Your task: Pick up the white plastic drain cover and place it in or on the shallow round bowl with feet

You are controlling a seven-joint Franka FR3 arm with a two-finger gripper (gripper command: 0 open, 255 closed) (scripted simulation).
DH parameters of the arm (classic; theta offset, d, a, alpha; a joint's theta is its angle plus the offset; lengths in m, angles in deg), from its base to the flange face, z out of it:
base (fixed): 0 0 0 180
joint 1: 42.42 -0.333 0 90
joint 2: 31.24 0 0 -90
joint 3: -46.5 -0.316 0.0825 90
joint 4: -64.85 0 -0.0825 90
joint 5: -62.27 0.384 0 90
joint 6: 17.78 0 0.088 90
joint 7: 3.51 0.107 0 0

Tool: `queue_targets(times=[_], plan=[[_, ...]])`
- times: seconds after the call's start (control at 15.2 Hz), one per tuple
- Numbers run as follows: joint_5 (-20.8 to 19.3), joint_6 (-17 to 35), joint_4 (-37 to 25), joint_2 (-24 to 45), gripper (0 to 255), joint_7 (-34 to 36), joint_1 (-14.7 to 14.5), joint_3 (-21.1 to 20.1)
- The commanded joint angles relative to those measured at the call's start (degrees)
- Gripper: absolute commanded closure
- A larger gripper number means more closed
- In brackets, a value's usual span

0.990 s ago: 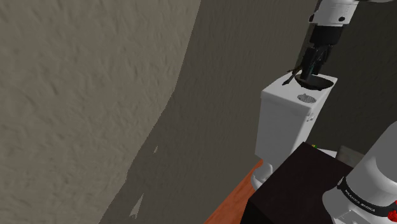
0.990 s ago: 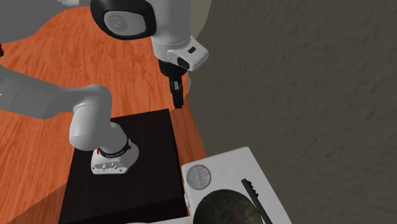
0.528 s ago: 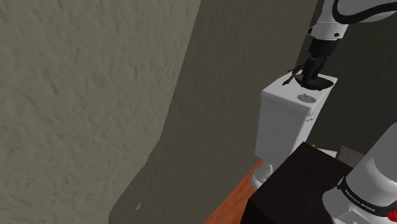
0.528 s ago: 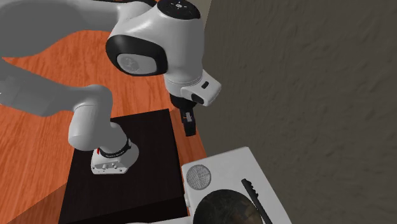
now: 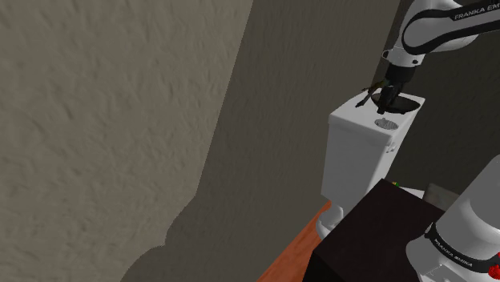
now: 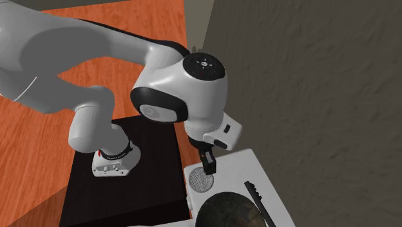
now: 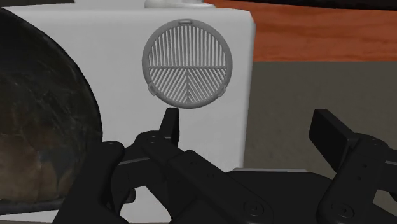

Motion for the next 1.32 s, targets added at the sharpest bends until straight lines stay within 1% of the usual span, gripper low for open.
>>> queue_targets(times=[0.0, 0.13, 0.59, 1.12, 1.19, 1.25], plan=[[-0.62, 3.12, -0.89, 3.30, 0, -3.02, 0.05, 2.46], [-0.68, 5.54, -1.81, 6.17, 0, -5.32, -0.08, 4.35], [-0.76, 11.54, 1.72, 8.68, 0, -5.64, -0.13, 5.66], [-0.75, 12.05, 1.99, 8.93, 0, -5.68, -0.13, 5.77], [-0.75, 12.04, 1.99, 8.92, 255, -5.67, -0.13, 5.77], [-0.75, 12.05, 1.99, 8.93, 255, -5.67, -0.14, 5.76]])
